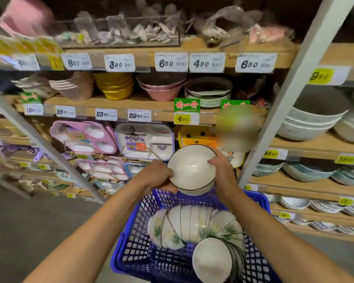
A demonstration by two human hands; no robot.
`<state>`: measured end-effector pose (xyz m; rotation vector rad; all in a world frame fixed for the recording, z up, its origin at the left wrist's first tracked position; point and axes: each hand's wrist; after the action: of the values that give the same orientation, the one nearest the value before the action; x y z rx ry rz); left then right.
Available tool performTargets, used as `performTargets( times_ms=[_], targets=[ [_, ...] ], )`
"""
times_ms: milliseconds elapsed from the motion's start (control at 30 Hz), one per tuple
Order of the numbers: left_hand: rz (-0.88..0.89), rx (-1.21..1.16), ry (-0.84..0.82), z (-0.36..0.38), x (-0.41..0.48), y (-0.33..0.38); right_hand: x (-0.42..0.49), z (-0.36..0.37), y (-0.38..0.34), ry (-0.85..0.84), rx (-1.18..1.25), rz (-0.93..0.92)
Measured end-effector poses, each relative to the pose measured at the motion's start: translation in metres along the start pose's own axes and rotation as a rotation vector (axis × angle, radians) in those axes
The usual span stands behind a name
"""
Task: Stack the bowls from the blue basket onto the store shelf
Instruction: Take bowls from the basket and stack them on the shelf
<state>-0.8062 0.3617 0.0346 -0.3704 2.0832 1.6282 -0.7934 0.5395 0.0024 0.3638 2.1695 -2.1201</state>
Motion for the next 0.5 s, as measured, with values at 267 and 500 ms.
performTargets(
  times_ms=[267, 500],
  targets=[
    [0.366, -0.304, -0.114, 0.025, -0.027, 0.033, -0.040, -0.029, -0.067, 0.180, 0.268, 0.039],
    [0.409, -0.810, -0.160, 0.115, -0.058, 0.070, -0.083, -0.089, -0.103, 0.323, 0.346, 0.088]
  ],
)
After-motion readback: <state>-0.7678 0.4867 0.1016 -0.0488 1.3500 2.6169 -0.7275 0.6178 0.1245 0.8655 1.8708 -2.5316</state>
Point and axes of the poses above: each hand's wrist, its own x-axis towards the middle knuckle, its own z-axis out of the palm, y = z × x, and after that the axes turned 13 degrees about -x, right-handed
